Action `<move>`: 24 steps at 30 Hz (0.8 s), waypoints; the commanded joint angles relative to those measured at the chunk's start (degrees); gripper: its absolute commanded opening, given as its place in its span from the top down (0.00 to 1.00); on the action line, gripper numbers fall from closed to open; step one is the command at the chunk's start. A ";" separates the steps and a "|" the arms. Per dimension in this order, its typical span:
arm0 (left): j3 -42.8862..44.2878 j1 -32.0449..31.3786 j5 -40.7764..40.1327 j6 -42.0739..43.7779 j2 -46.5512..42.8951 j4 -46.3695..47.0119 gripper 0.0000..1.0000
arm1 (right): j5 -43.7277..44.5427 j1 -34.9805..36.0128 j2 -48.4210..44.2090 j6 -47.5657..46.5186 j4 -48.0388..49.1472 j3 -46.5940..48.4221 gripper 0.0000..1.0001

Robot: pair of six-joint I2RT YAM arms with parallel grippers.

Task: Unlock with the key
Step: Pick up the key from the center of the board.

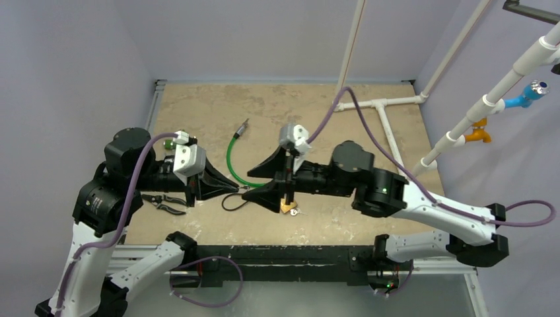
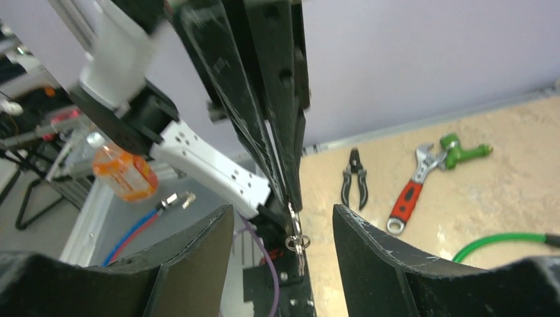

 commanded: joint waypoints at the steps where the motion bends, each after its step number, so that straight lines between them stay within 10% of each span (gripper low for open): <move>1: 8.12 -0.90 -6.16 9.48 3.80 -14.34 1.00 | -2.51 -0.18 3.15 -3.60 -0.70 0.61 0.44; 8: 15.49 -0.86 -8.92 16.73 9.15 -26.62 1.00 | -1.31 -0.18 5.52 -6.81 -1.72 2.82 0.60; 15: 17.22 -0.89 -11.12 17.25 10.27 -29.69 1.00 | 0.60 -0.25 4.99 -8.76 -1.67 1.32 0.39; 24: 21.09 -0.99 -5.80 19.42 12.60 -34.28 1.00 | -12.38 -4.15 7.58 -7.19 1.78 2.48 0.51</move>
